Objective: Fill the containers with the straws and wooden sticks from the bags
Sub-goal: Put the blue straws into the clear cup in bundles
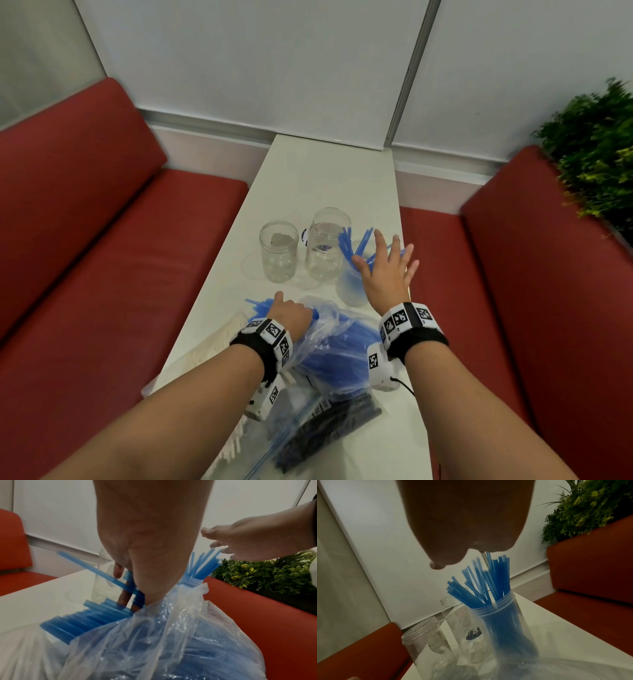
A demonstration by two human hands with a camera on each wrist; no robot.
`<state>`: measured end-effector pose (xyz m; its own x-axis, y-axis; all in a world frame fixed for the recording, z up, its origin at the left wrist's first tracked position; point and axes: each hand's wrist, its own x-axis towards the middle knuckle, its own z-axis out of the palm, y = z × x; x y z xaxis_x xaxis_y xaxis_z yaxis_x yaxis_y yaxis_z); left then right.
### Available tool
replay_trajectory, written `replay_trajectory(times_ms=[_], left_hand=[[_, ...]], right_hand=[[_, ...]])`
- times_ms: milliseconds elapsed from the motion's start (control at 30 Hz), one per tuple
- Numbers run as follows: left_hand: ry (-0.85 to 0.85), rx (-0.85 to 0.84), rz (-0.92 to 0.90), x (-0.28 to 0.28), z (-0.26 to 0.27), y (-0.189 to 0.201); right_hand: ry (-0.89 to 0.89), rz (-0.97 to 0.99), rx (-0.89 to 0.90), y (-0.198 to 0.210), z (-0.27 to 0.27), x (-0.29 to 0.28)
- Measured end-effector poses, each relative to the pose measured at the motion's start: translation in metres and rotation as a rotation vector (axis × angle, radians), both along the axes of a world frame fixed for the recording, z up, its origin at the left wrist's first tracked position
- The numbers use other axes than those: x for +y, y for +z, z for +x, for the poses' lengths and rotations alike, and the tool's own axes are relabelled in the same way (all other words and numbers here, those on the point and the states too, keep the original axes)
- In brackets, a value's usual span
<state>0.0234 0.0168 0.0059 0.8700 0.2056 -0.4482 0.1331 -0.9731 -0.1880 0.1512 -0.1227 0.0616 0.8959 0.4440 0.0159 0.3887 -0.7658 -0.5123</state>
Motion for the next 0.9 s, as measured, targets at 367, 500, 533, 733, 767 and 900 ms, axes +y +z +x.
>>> replay_trajectory(times_ms=[367, 500, 533, 733, 767, 900], left_hand=[[0.114, 0.155, 0.050, -0.005, -0.005, 0.062], [0.158, 0.146, 0.099, -0.008, -0.009, 0.095], [0.157, 0.128, 0.111, -0.009, -0.009, 0.104], [0.029, -0.011, 0.214, -0.011, -0.014, 0.139], [0.020, -0.043, 0.189, -0.011, -0.016, 0.143], [-0.051, -0.267, 0.124, -0.010, -0.024, 0.186]], right_hand=[[0.488, -0.051, 0.261, -0.010, -0.062, 0.020], [0.517, -0.255, 0.263, -0.031, -0.080, 0.031], [0.505, -0.268, 0.253, -0.035, -0.084, 0.033], [0.407, 0.029, 0.269, -0.030, -0.095, 0.042], [0.395, 0.076, 0.276, -0.028, -0.097, 0.042], [0.381, 0.289, 0.346, -0.019, -0.105, 0.042]])
